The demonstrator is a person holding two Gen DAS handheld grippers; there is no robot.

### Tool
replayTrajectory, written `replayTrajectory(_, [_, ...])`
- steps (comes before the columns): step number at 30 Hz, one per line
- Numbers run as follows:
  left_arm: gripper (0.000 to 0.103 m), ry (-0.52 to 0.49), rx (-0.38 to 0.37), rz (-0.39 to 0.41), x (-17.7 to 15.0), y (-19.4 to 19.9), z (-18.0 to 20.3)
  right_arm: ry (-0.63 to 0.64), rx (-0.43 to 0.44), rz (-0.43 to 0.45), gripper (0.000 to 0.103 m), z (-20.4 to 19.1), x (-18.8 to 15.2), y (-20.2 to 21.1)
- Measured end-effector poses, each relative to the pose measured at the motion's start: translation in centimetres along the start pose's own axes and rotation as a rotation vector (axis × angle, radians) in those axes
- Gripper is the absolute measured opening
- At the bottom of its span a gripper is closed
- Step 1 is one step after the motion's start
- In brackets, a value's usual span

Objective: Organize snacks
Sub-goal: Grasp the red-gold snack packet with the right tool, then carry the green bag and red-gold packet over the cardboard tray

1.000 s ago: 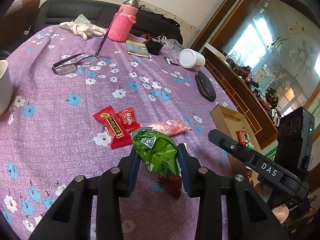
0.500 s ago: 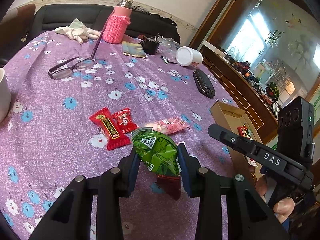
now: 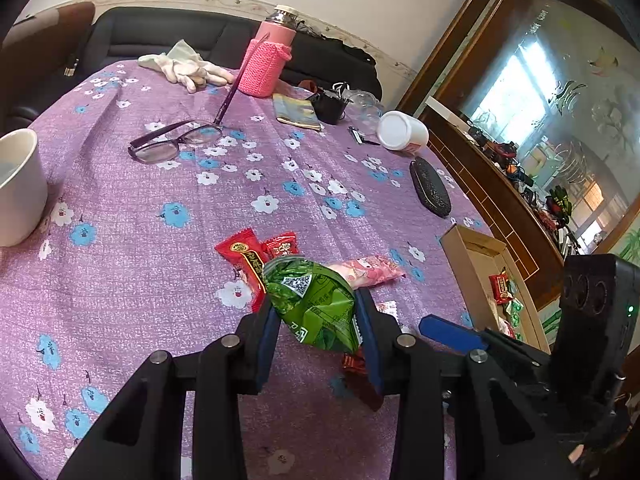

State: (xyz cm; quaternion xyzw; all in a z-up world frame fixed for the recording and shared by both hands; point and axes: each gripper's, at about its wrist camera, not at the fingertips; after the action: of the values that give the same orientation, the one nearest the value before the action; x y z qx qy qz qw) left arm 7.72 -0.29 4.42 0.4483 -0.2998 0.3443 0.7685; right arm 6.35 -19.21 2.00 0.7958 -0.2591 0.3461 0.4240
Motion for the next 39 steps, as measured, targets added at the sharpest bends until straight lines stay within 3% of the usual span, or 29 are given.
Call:
replayTrajectory(3, [0.036,-0.005,0.017,0.016,0.1,0.2,-0.1,-0.021,-0.05,-0.063,0.075,0.2,-0.7,-0.9])
replayTrajectory(5, [0.036,-0.005,0.027,0.021,0.2,0.3,-0.2,-0.04,-0.058,-0.078,0.064,0.3,-1.0,-1.5])
replayTrajectory(8, [0.036,-0.002,0.03,0.029,0.3,0.5,-0.3,-0.037,-0.088,-0.078,0.052,0.4,-1.5,-2.2])
replayTrajectory(11, [0.036,-0.003,0.03,0.025,0.3,0.5,-0.2,0.025,-0.101,-0.062,0.051,-0.5,-1.7,-2.3])
replayTrajectory(14, [0.036,-0.003,0.032,0.025,0.2,0.5,-0.3,0.081,-0.091,-0.061,0.034,-1.5,-2.0,-2.2])
replayTrajectory(19, [0.036,-0.001,0.031,0.032,0.3,0.7,-0.4,0.057,-0.094,-0.038,0.032,-1.1,-1.5,-1.6])
replayTrajectory(25, [0.036,-0.009,0.024,0.03,0.2,0.6,0.0,-0.006,-0.1,0.09,0.032,0.1,0.1,0.8])
replayTrajectory(39, [0.036,-0.053,-0.022,0.024,-0.2,0.5,1.5,-0.174,-0.173,0.161,0.031,3.9,1.0,2.7])
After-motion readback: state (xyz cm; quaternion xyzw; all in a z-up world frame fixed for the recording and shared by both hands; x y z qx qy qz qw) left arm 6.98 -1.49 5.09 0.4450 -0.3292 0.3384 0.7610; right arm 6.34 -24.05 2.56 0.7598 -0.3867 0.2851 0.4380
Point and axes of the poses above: each gripper's, at about its wrist camera, not at the fingertips, and y roughly against the way its jaws point, z to its right, x to its top, and after that the axes turned 14 degrees about z, right-handed
